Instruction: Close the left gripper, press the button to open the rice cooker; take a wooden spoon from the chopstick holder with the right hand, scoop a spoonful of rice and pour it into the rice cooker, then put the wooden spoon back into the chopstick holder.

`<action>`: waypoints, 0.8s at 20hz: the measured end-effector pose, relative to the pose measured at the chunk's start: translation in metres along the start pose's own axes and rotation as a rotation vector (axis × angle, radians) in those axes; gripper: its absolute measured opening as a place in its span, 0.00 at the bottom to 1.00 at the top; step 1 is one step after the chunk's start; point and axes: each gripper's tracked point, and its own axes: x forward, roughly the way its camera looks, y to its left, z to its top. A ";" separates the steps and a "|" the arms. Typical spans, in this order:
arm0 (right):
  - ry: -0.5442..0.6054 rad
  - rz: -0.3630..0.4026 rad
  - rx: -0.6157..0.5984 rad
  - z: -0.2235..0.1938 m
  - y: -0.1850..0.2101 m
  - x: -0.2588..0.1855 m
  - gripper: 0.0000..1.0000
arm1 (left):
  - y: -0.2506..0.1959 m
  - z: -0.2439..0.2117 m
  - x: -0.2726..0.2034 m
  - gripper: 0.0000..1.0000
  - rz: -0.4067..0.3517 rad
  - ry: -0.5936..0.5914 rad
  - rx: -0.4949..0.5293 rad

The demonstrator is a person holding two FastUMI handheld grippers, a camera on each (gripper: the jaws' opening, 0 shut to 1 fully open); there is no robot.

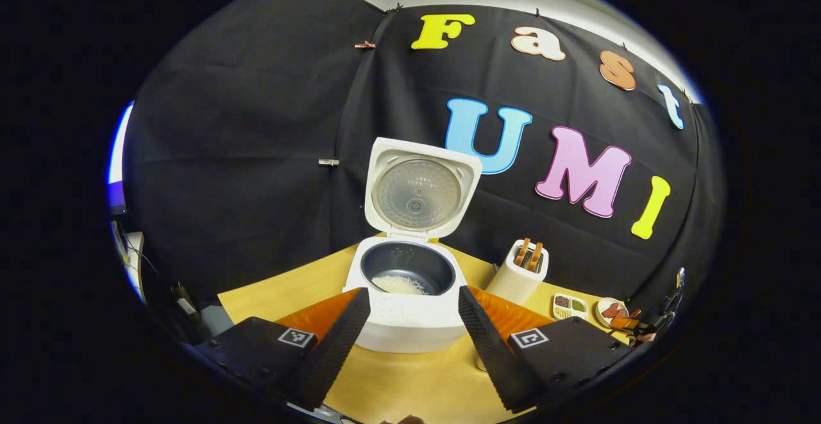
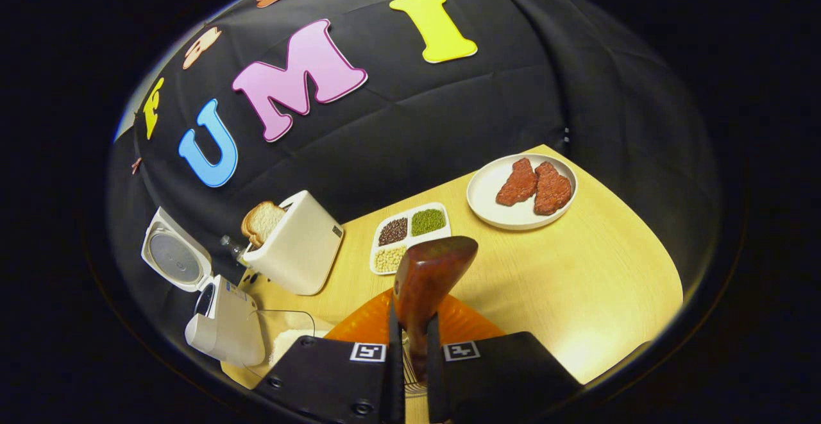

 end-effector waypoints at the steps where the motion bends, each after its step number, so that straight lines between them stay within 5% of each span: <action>1: 0.010 0.010 0.016 0.000 0.001 -0.002 0.20 | 0.000 0.007 0.002 0.96 0.006 -0.011 0.010; 2: 0.022 0.017 0.019 -0.005 0.004 -0.003 0.25 | -0.001 0.015 0.005 0.96 0.009 -0.020 0.020; 6: -0.008 -0.056 -0.099 -0.010 -0.011 -0.025 0.99 | -0.017 0.059 0.019 0.96 -0.018 -0.093 0.079; 16: -0.202 -0.151 -0.373 0.040 -0.024 -0.123 0.99 | -0.027 0.214 0.091 0.95 -0.022 -0.272 0.104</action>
